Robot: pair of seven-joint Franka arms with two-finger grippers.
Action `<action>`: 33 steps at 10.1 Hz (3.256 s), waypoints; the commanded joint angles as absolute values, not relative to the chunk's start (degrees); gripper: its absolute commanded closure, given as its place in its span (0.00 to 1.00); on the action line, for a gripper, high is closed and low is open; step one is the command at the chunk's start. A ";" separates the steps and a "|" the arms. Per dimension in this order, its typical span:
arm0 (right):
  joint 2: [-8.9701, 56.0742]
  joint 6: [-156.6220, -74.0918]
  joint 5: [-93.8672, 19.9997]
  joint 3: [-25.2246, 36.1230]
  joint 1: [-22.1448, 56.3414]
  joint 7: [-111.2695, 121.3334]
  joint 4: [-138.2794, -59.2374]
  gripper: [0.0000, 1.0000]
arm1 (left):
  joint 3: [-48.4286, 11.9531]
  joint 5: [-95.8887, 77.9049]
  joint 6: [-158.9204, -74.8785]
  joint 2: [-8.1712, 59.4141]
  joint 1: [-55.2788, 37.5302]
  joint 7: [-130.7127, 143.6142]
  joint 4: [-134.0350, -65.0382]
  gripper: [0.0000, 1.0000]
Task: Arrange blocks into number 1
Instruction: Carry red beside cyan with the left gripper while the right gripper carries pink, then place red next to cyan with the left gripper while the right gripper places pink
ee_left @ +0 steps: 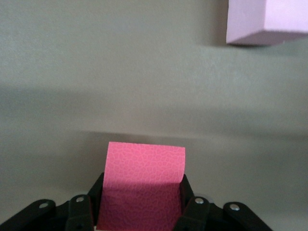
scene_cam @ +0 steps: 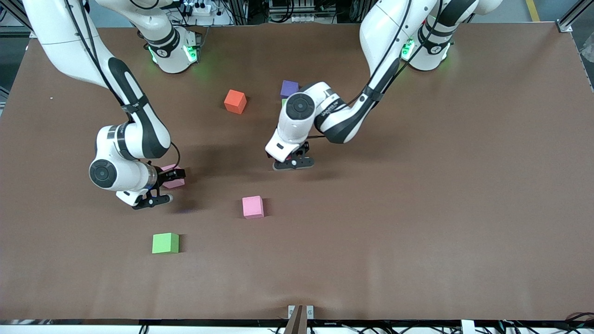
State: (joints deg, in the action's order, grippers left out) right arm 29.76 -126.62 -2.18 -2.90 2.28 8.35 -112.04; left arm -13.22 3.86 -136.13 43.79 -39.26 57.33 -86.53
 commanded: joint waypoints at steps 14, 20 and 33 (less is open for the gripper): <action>28.48 -126.30 -13.36 -4.04 8.44 1.14 -108.46 1.00 | -16.61 15.38 -135.53 43.59 -39.73 61.17 -89.56 1.00; 28.30 -125.51 -13.36 -4.13 10.63 0.01 -109.25 1.00 | -16.88 14.68 -135.62 43.33 -39.46 64.16 -88.86 0.00; 37.25 -127.09 -13.18 -4.04 33.30 -33.04 -93.79 1.00 | -23.99 14.41 -110.39 21.45 -7.06 39.53 -89.30 0.00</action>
